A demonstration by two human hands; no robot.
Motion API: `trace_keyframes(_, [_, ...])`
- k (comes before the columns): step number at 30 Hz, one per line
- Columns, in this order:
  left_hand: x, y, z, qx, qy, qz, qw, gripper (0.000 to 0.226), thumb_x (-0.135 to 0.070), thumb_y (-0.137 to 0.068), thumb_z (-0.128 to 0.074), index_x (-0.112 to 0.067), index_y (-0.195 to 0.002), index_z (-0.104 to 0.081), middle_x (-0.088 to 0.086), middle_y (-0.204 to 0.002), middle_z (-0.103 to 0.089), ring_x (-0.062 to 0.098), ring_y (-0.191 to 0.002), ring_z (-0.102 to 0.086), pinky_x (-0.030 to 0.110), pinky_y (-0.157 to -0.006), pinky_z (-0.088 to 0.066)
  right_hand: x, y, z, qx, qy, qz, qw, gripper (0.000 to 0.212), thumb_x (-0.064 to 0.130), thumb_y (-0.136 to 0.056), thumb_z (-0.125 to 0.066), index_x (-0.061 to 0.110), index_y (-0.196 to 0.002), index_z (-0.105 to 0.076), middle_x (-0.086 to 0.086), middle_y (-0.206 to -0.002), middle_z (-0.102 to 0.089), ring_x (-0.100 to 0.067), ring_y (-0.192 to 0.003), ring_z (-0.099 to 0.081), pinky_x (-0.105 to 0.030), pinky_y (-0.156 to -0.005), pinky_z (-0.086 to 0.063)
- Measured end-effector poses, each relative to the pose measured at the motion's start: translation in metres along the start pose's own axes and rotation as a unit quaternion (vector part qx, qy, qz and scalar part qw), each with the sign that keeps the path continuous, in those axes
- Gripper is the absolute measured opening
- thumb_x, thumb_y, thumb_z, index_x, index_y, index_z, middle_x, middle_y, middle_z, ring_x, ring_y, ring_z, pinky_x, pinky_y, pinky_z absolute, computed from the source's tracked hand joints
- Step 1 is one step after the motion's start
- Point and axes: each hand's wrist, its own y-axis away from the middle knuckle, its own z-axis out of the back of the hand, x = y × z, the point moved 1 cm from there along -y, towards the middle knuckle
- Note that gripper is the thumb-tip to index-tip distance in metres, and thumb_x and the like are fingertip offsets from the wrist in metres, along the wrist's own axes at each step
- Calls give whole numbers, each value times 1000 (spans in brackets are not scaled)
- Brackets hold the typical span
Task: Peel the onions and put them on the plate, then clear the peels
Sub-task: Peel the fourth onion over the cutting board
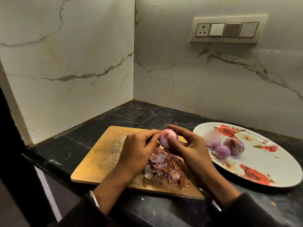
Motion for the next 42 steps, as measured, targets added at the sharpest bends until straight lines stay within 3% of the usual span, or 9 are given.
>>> trace_keyframes(4, [1,0,1,-11,-15,-9,1000,21,-23,-96,-66,-21,-115,-75,-12,-92,-76,-1,-85,-69,24,-69,-58,-1,1,-3,0,3,1,1000,44,21,-80,-76,16,-123,-68,-3,-117,-74,-19,-99,-75,-35,-82,-62])
trace_keyframes(11, [1,0,2,-40,-28,-4,999,21,-15,-91,-70,-22,-110,-76,-15,-90,-73,-5,-88,-68,11,-70,-56,-1,2,-6,7,2,-8,1000,43,-1,-83,-76,18,-121,-69,-2,-115,-75,-19,-100,-75,-39,-86,-62])
trace_keyframes(16, [0,-1,-1,-25,22,21,999,21,-21,-96,-64,-25,-115,-72,-23,-92,-67,-10,-94,-65,10,-74,-54,-1,0,-3,-11,-34,10,999,48,18,-74,-79,18,-121,-68,-2,-115,-75,-21,-103,-74,-37,-84,-62])
trace_keyframes(19, [0,-2,-2,-10,41,32,999,23,-20,-99,-60,-25,-119,-70,-27,-97,-65,-13,-98,-63,8,-77,-52,-2,-3,-4,-17,-48,0,999,46,24,-74,-79,18,-119,-69,-5,-114,-75,-23,-107,-73,-45,-90,-60])
trace_keyframes(30, [3,-3,1,-12,75,55,996,25,-8,-94,-65,-24,-112,-73,-20,-96,-71,-9,-93,-67,11,-75,-55,-2,-2,-5,-5,-66,-31,997,36,3,-86,-73,13,-120,-68,-10,-114,-75,-26,-107,-73,-50,-93,-58])
trace_keyframes(38, [5,-5,2,-38,107,78,990,25,-5,-91,-70,-28,-100,-73,-15,-94,-74,-3,-89,-70,15,-76,-56,0,-3,-6,10,-113,-51,992,43,14,-79,-73,12,-121,-68,-9,-120,-73,-26,-113,-70,-53,-98,-55])
trace_keyframes(42, [2,-4,1,-41,124,85,988,29,-4,-93,-67,-32,-96,-70,-15,-92,-74,-2,-87,-70,17,-74,-57,0,-4,-9,-3,-140,-56,988,36,15,-82,-70,17,-118,-72,-7,-122,-72,-31,-115,-69,-55,-97,-54])
